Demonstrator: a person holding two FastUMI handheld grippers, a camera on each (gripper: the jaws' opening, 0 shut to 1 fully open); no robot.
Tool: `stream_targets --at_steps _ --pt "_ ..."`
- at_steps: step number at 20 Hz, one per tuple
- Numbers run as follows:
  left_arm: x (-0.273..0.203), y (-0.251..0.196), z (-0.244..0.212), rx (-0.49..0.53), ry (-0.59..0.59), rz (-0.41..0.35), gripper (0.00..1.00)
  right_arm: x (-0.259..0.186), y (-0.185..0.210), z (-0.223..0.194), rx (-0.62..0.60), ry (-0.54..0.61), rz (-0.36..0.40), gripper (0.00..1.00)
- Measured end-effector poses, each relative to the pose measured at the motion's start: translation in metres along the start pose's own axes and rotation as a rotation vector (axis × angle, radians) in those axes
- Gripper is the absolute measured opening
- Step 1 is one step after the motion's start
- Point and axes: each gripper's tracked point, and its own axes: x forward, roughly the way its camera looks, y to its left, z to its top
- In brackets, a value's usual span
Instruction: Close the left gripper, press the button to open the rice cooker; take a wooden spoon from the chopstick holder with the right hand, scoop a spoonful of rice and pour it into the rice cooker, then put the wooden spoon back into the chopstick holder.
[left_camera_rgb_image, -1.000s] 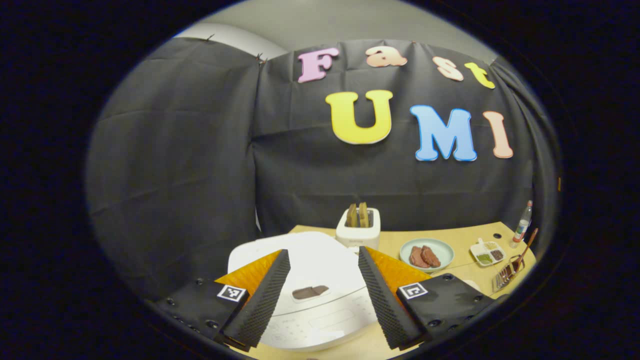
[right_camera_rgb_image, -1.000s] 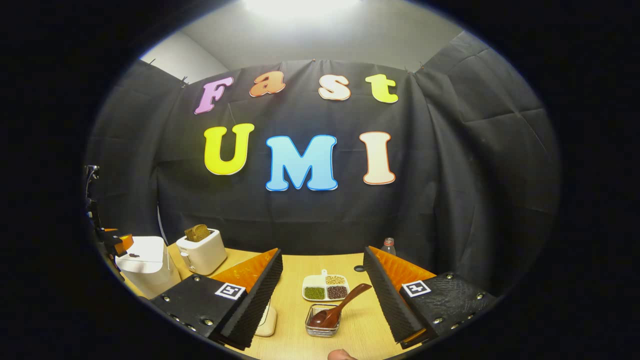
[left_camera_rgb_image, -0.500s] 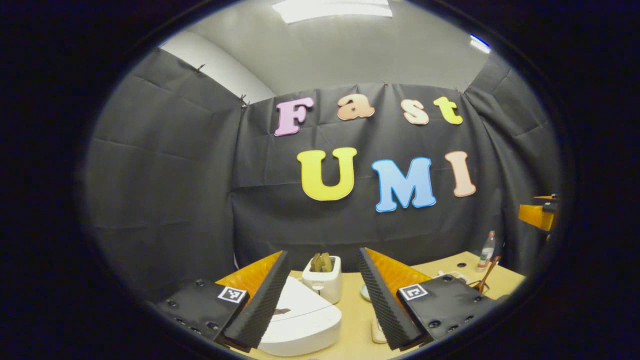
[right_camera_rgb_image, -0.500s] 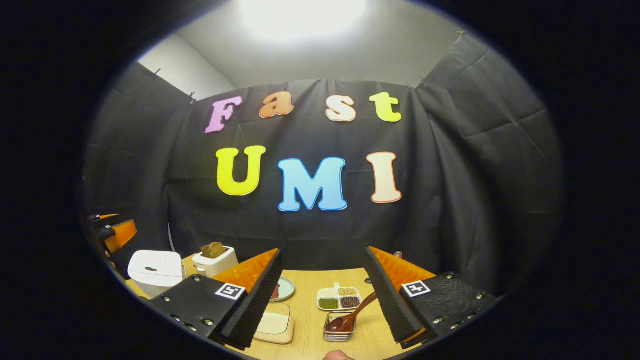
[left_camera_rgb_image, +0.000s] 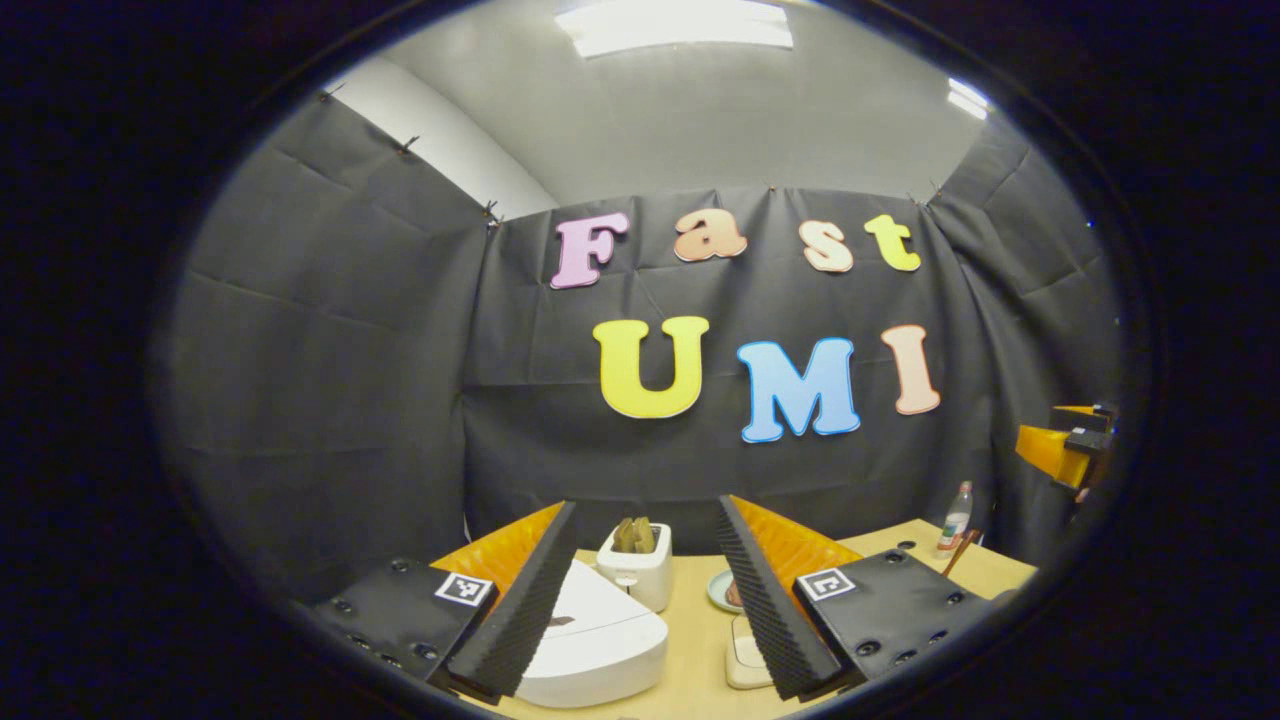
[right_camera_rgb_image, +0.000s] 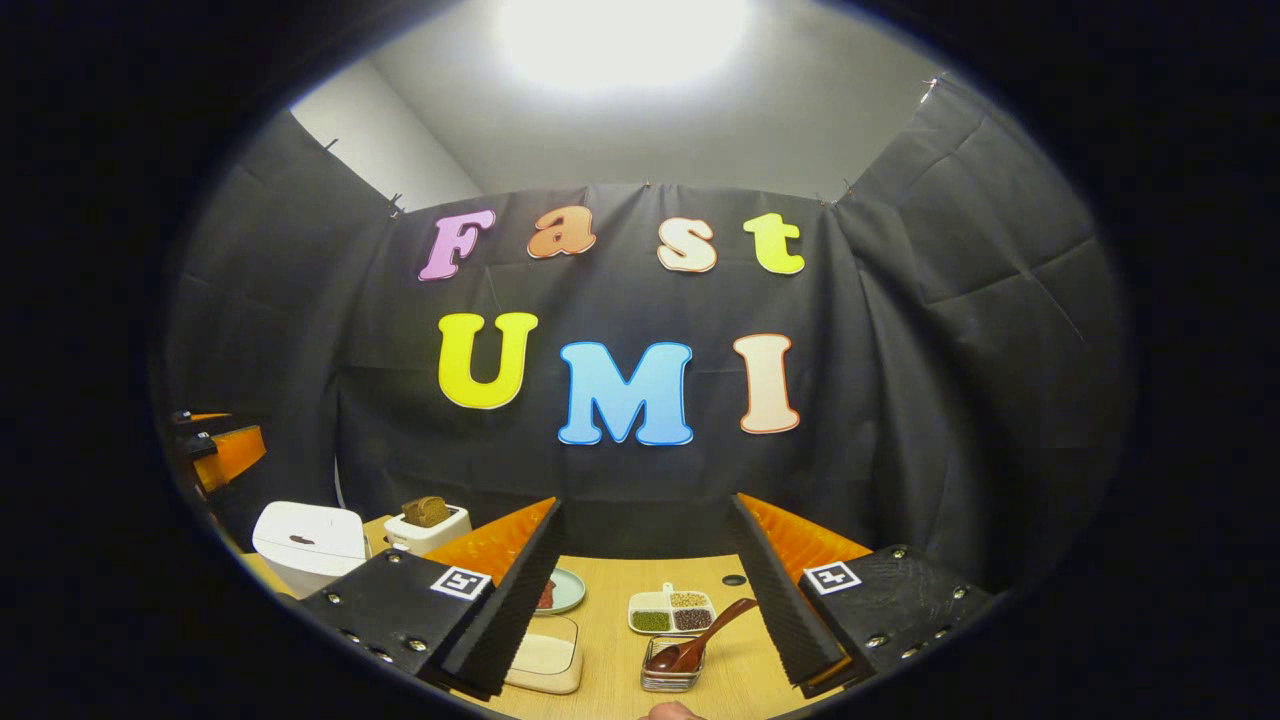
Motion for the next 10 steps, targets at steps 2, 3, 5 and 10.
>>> stream_targets --at_steps 2,3,5,10 --pt "-0.002 0.0 0.005 0.006 -0.01 -0.002 0.98 0.0 0.005 0.002 -0.003 -0.006 0.009 0.98" --pt "-0.003 -0.002 0.004 0.008 -0.008 -0.01 0.98 0.001 0.007 0.002 -0.009 -0.007 0.015 0.98" --pt "-0.005 -0.002 0.005 0.012 -0.011 -0.014 0.95 0.002 0.01 0.0 -0.015 -0.004 0.021 0.98" --pt "-0.003 0.001 0.003 0.006 -0.008 -0.024 0.95 0.003 0.014 0.004 -0.008 -0.006 0.014 0.98"
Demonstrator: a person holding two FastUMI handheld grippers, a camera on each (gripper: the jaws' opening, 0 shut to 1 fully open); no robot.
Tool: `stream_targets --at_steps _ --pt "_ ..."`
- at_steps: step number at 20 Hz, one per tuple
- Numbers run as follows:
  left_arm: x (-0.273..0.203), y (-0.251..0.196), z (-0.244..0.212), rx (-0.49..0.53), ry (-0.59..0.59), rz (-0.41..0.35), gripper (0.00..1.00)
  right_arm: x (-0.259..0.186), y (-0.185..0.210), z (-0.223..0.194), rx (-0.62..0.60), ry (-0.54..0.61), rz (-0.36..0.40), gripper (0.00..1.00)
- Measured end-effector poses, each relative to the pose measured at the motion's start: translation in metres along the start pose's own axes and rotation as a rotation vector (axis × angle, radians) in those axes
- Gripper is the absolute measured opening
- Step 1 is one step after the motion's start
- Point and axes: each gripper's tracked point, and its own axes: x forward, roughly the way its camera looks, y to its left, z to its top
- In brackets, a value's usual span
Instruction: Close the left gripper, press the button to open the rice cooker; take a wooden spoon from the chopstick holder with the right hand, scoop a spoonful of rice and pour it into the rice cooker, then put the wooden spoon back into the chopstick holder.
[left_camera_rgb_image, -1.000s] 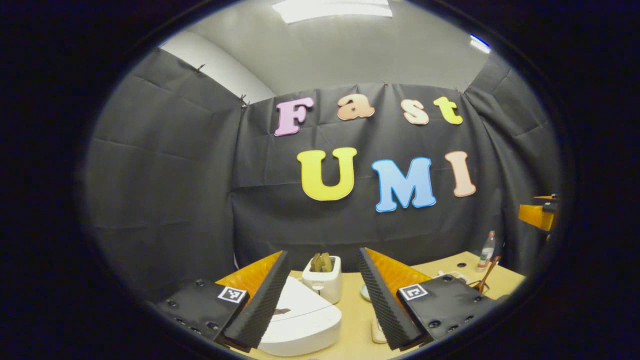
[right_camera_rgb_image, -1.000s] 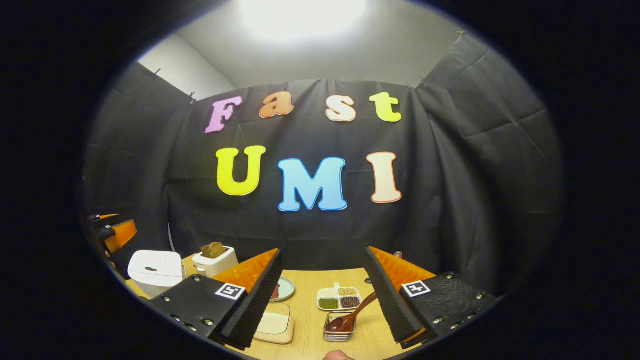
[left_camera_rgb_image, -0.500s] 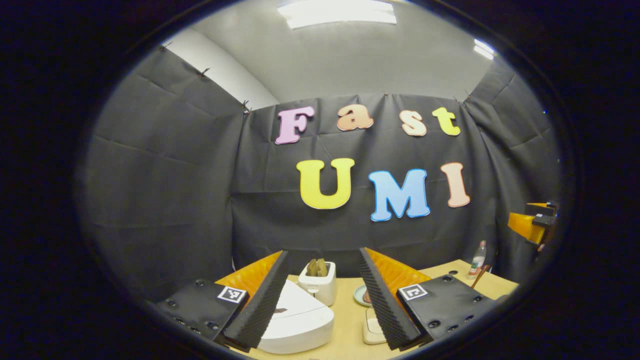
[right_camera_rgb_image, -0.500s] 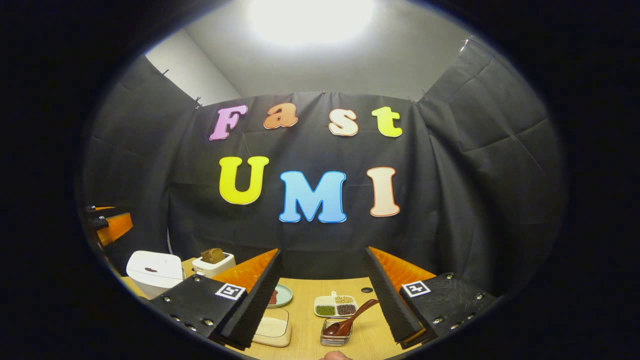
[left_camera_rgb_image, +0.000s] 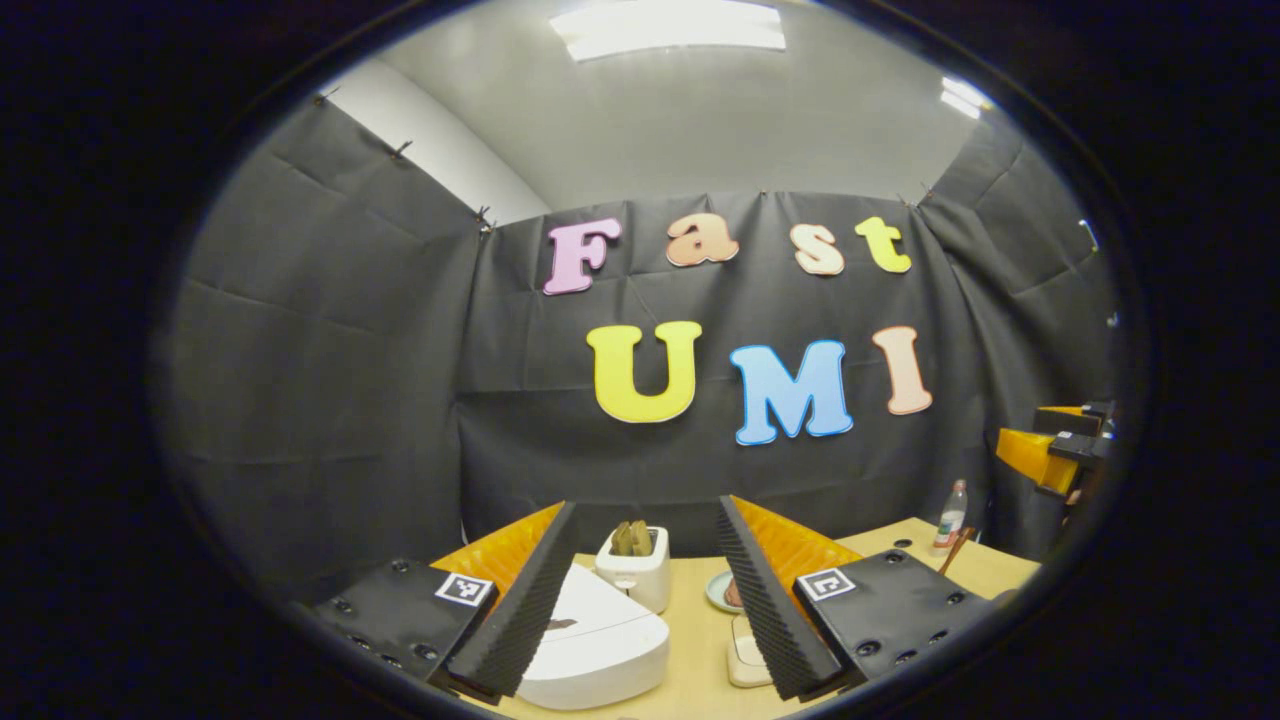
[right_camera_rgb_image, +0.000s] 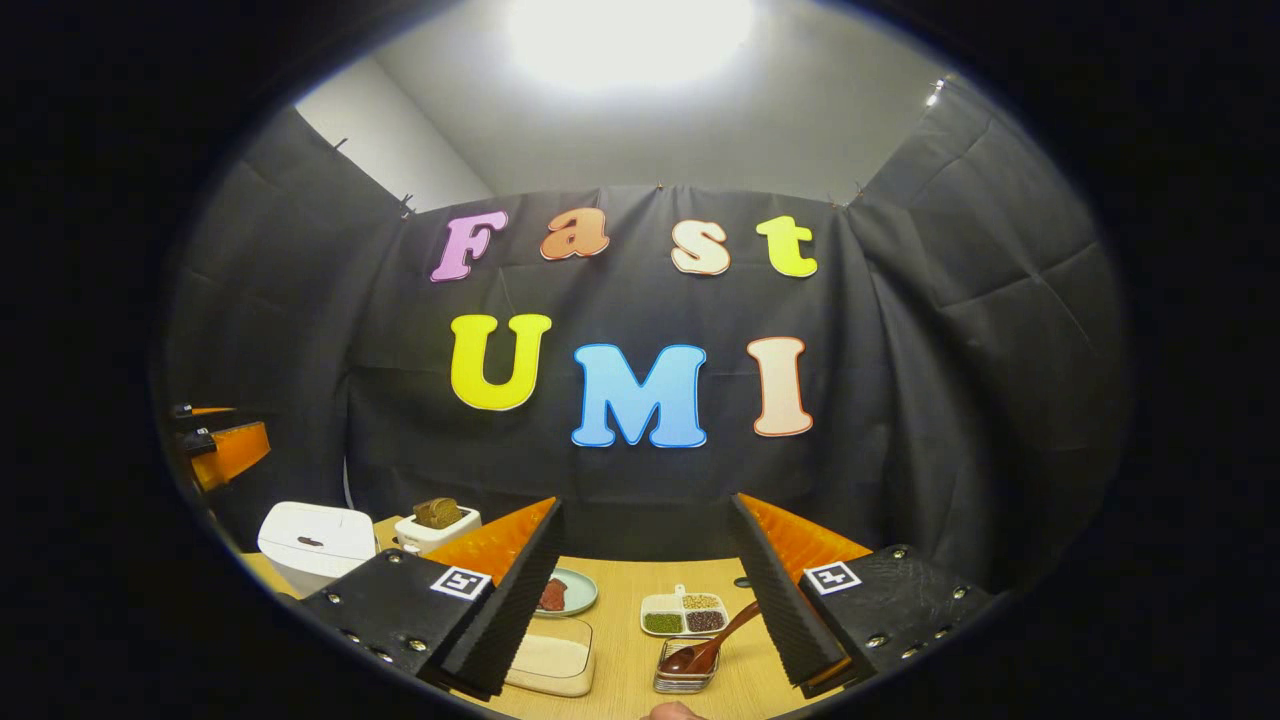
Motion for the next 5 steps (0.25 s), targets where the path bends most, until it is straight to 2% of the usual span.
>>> stream_targets --at_steps 5 --pt "0.0051 0.0062 -0.0004 -0.004 -0.006 -0.017 0.98 0.0003 0.003 0.0046 -0.006 -0.012 -0.024 0.98"
